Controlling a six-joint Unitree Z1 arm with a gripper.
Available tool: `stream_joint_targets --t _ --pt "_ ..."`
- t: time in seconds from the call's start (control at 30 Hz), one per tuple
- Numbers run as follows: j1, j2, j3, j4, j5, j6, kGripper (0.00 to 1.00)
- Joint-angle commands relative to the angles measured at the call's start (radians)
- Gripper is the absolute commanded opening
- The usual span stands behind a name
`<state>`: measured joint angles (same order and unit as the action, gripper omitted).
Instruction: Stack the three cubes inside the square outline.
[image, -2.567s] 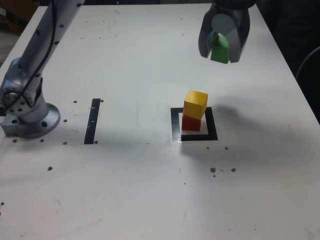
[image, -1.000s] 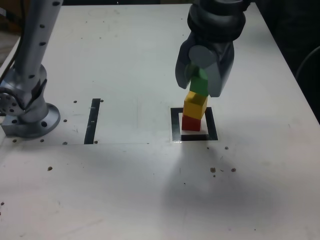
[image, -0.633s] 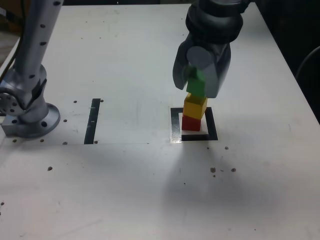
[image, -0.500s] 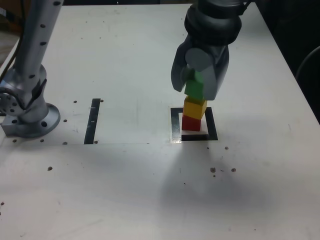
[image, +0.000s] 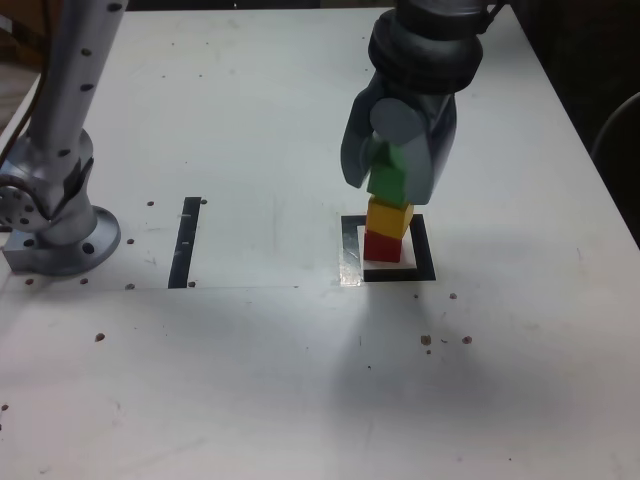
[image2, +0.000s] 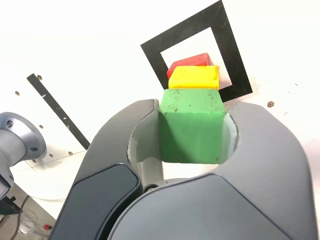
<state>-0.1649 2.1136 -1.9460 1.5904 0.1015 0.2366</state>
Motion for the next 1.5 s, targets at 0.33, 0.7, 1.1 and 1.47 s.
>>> stream_joint_targets --t 0.33,0.7,1.1,1.47 --pt "0.001 -0.008 0.006 0.015 0.001 -0.036 0.85" --pt "0.003 -0.068 0.032 0.025 0.043 -0.061 0.99" --pt "0.106 -0.342 0.315 0.019 0.057 -0.050 0.99" --pt "0.160 -0.408 0.774 -0.210 0.064 -0.055 0.99"
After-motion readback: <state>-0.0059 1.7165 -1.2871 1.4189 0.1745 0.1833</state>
